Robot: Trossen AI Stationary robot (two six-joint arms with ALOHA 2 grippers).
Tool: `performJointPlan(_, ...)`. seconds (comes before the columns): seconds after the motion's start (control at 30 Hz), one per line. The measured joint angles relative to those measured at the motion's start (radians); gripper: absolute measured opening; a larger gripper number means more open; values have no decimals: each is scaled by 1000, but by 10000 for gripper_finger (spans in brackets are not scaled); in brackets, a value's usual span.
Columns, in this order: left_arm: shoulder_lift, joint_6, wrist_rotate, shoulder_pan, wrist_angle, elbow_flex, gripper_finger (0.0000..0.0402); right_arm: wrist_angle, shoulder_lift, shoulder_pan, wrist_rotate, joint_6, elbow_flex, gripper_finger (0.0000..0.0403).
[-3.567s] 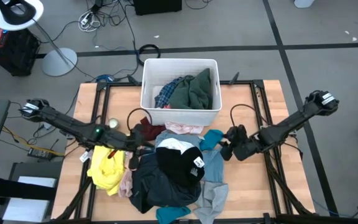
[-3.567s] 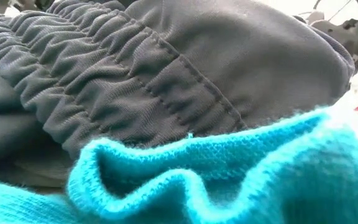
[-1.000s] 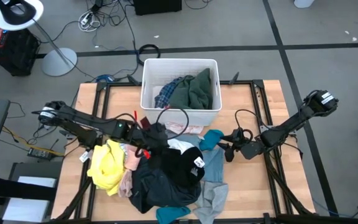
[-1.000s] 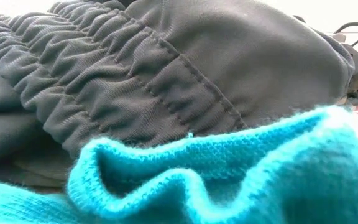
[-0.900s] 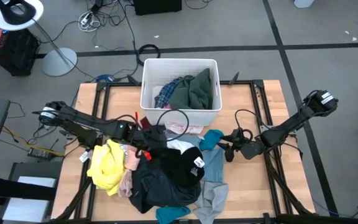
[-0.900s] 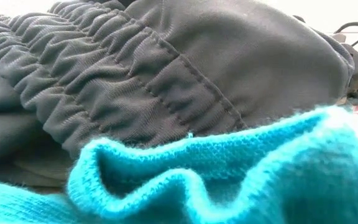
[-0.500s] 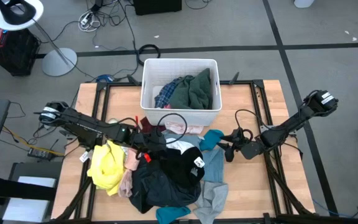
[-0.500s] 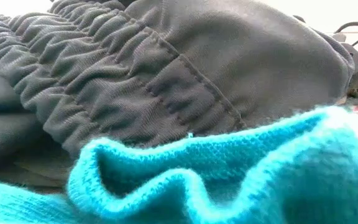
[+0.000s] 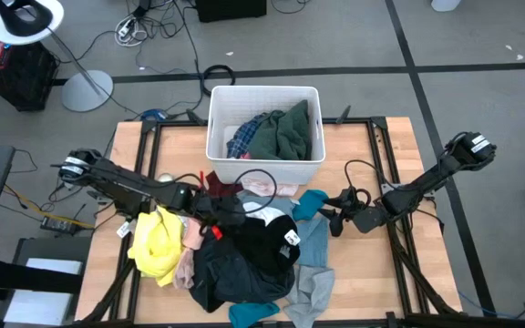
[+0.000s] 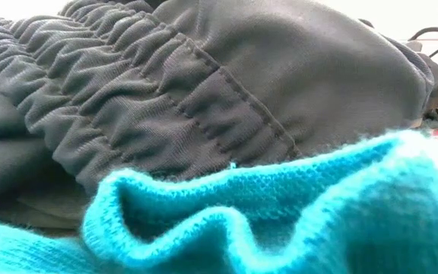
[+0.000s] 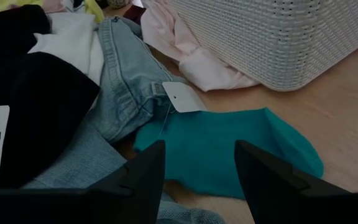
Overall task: Sort clothes
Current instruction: Put the black underwear into the white laundry bin
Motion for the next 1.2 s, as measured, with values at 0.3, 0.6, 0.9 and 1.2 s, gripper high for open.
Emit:
performJointPlan(0.3, -5, 45, -38, 0, -117, 151, 2, 0, 0, 0, 0, -7, 0, 194)
performJointPlan(0.6, -5, -95, 72, -6, -92, 152, 53, 0, 0, 0, 0, -9, 0, 194)
performJointPlan(0.9, 5, -111, 45, -74, -96, 145, 127, 11, 0, -1, 0, -6, 0, 194)
performJointPlan(1.2, 75, -107, -135, -145, -116, 144, 126, 23, 0, -1, 1, -7, 0, 194)
